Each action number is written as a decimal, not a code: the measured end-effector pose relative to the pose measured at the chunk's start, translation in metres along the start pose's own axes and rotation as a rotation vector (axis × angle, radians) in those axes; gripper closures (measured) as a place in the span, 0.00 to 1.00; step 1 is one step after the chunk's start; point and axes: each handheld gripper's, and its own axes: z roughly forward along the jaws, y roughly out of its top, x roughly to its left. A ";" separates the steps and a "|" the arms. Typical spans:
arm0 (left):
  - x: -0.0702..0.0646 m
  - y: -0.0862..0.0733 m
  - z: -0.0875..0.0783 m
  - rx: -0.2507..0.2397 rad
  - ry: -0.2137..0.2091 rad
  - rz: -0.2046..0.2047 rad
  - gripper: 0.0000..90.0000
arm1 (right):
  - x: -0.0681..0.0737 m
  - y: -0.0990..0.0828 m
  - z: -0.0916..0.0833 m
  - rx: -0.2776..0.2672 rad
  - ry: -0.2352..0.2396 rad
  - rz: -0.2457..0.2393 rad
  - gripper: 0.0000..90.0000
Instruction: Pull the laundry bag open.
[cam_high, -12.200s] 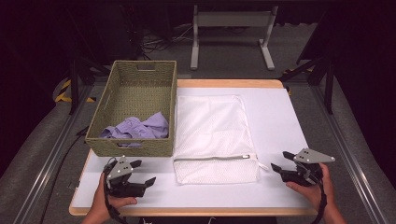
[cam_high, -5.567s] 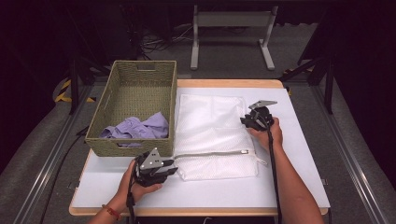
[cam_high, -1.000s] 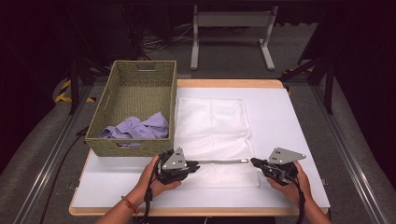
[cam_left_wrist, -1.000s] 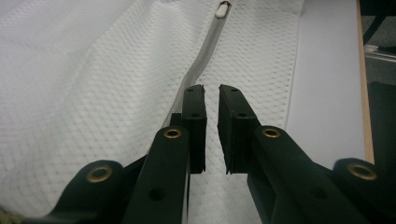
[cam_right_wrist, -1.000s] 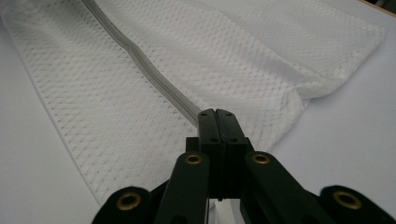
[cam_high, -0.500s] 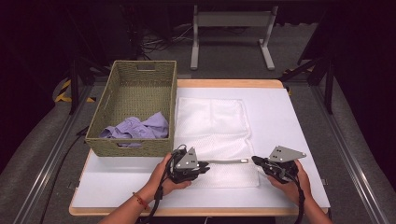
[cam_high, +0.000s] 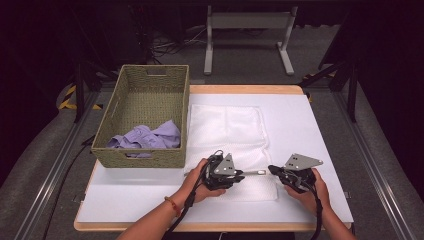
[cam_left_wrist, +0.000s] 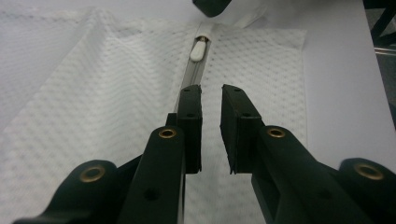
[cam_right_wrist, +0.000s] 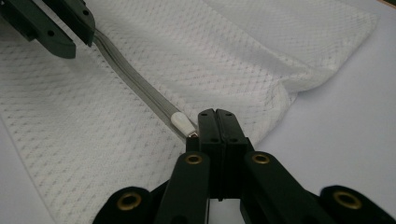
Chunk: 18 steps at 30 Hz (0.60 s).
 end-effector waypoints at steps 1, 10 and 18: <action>0.000 0.004 0.006 0.003 -0.008 0.002 0.86 | 0.000 0.000 0.001 0.002 0.001 -0.001 1.00; 0.000 0.024 0.035 0.052 -0.019 0.031 0.83 | -0.002 -0.005 0.009 0.031 0.006 0.002 1.00; 0.010 0.024 0.054 0.075 -0.033 0.003 0.82 | -0.002 -0.007 0.013 0.041 0.014 0.008 1.00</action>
